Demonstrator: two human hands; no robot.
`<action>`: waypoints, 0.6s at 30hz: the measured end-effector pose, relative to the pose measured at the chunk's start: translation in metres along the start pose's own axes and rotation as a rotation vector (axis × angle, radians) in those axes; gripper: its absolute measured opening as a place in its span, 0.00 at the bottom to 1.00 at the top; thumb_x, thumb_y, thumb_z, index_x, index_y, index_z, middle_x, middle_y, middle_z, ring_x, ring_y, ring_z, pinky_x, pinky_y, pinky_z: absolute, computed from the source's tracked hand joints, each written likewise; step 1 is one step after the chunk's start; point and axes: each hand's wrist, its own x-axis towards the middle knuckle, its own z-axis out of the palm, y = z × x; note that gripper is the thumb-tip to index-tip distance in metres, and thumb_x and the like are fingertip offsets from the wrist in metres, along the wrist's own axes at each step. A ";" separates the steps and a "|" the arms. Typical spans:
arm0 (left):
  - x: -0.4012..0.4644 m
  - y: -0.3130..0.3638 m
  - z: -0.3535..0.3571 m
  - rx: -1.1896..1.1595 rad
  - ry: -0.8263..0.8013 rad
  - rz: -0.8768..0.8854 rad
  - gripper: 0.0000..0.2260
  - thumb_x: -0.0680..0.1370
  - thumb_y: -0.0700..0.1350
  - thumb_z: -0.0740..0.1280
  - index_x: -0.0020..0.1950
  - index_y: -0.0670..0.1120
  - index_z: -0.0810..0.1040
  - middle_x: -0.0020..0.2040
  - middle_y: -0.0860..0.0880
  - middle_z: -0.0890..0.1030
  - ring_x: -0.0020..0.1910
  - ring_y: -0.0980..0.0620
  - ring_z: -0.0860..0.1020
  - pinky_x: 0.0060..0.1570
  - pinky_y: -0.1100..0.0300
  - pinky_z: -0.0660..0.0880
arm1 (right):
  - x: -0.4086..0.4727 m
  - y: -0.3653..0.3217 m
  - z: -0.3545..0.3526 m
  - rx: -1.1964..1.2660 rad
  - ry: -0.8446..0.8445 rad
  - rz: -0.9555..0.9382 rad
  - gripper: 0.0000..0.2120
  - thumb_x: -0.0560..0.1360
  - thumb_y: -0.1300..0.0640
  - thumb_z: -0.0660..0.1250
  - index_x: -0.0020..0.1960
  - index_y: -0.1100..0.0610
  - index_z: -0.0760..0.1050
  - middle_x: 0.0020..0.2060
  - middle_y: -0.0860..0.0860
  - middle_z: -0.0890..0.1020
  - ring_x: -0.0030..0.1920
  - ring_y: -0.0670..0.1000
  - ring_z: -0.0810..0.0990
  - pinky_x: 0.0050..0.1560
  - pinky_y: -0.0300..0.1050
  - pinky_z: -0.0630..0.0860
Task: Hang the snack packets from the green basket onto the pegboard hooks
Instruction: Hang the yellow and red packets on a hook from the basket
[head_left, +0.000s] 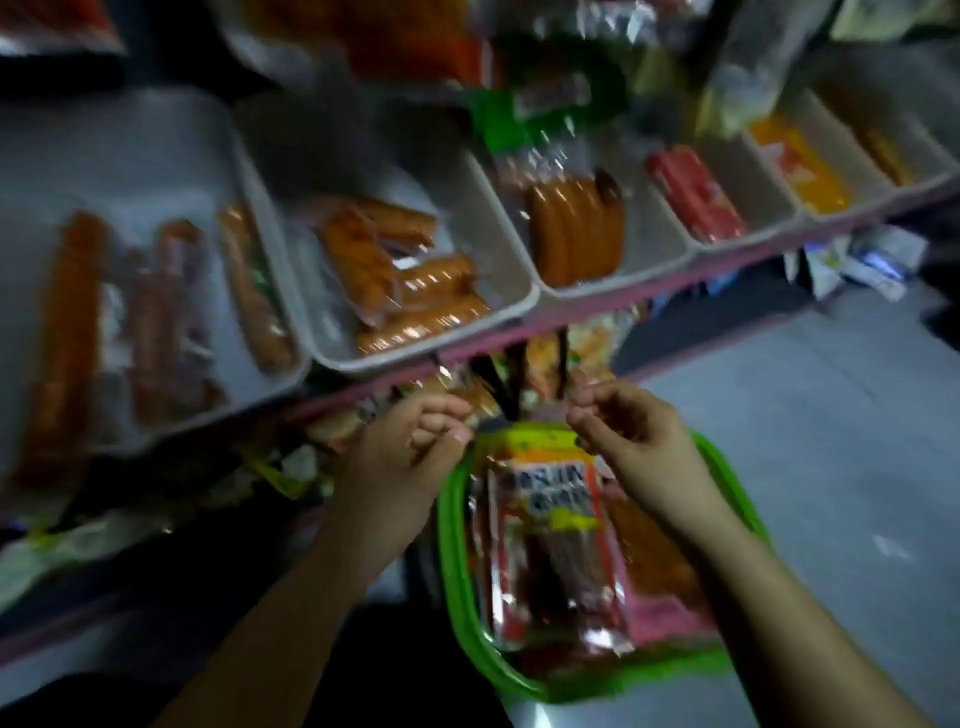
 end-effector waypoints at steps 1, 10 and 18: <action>-0.005 -0.017 0.019 0.018 -0.045 -0.046 0.12 0.74 0.35 0.69 0.41 0.54 0.79 0.35 0.55 0.81 0.34 0.61 0.77 0.39 0.68 0.73 | -0.007 0.028 -0.012 -0.049 -0.014 0.068 0.08 0.74 0.63 0.68 0.41 0.52 0.76 0.33 0.52 0.79 0.36 0.50 0.75 0.41 0.48 0.73; -0.011 -0.148 0.114 0.290 -0.159 -0.392 0.12 0.75 0.35 0.67 0.58 0.39 0.73 0.53 0.40 0.79 0.53 0.46 0.78 0.56 0.54 0.74 | -0.037 0.203 -0.022 -0.313 -0.235 0.471 0.13 0.75 0.58 0.69 0.57 0.63 0.75 0.51 0.60 0.83 0.52 0.58 0.81 0.54 0.51 0.76; 0.009 -0.166 0.141 -0.040 0.088 -0.650 0.18 0.75 0.43 0.69 0.64 0.44 0.71 0.57 0.45 0.79 0.53 0.46 0.78 0.48 0.56 0.75 | -0.027 0.221 0.017 0.081 -0.117 0.540 0.20 0.76 0.60 0.68 0.66 0.57 0.68 0.54 0.51 0.79 0.57 0.52 0.78 0.63 0.52 0.73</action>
